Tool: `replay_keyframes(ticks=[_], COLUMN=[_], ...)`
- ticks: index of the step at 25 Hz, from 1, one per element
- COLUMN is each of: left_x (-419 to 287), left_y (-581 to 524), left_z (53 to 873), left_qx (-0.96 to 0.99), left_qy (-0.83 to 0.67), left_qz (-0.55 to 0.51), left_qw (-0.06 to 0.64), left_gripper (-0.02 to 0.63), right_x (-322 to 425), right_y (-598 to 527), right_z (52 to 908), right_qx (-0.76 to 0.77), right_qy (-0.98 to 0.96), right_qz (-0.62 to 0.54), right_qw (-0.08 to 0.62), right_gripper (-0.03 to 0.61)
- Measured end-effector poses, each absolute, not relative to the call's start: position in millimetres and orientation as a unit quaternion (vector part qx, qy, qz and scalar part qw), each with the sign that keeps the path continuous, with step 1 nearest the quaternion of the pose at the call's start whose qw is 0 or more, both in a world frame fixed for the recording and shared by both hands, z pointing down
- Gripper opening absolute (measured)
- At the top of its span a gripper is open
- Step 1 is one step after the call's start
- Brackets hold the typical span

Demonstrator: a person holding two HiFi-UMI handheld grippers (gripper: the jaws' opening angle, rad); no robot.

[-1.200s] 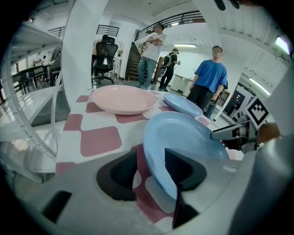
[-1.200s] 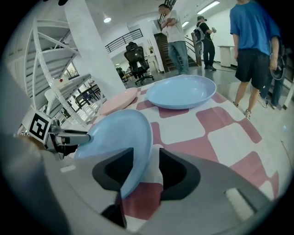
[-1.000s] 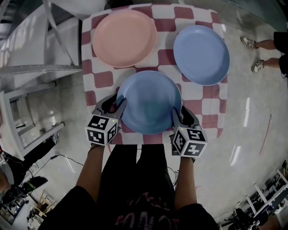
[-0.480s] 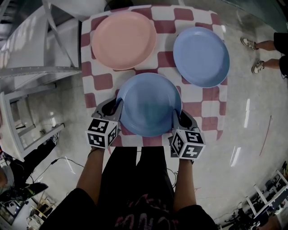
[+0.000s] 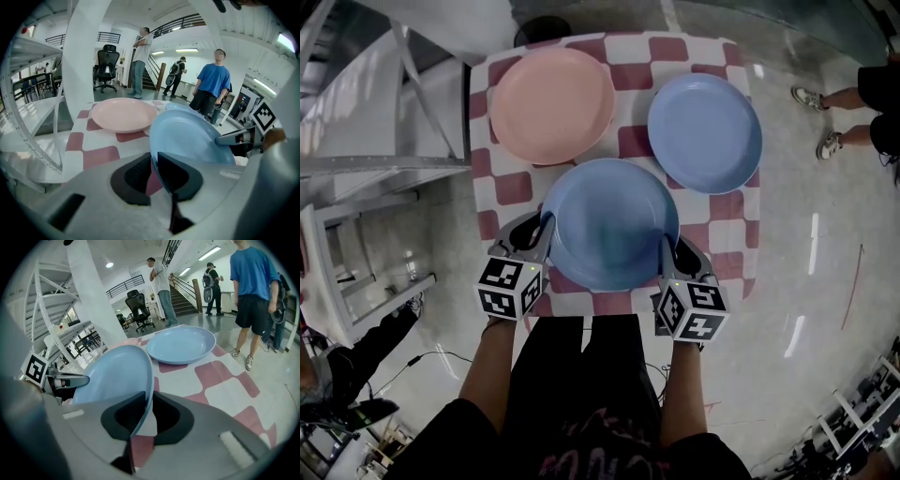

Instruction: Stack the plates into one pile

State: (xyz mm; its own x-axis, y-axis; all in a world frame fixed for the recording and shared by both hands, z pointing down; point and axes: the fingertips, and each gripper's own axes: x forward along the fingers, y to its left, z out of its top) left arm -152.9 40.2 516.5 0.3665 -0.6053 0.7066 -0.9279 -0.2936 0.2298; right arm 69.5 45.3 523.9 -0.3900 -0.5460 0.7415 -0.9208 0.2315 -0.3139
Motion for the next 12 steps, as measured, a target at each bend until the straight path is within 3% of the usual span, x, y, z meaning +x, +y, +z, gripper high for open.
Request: replay_keyframes(ticks=[12], left_x=[-111.6], left_y=[-2.6], left_z=[492.5], left_qx=[0.790], left_qy=[-0.480], left_qz=[0.249], left_qw=[0.288], left_gripper=[0.041], right_x=[110.2], right_y=[21.2], right_z=[501.0], right_qx=[0.528], right_qy=[-0.733], right_qz=[0.368], right_qw=[0.221], right_gripper=[0.060])
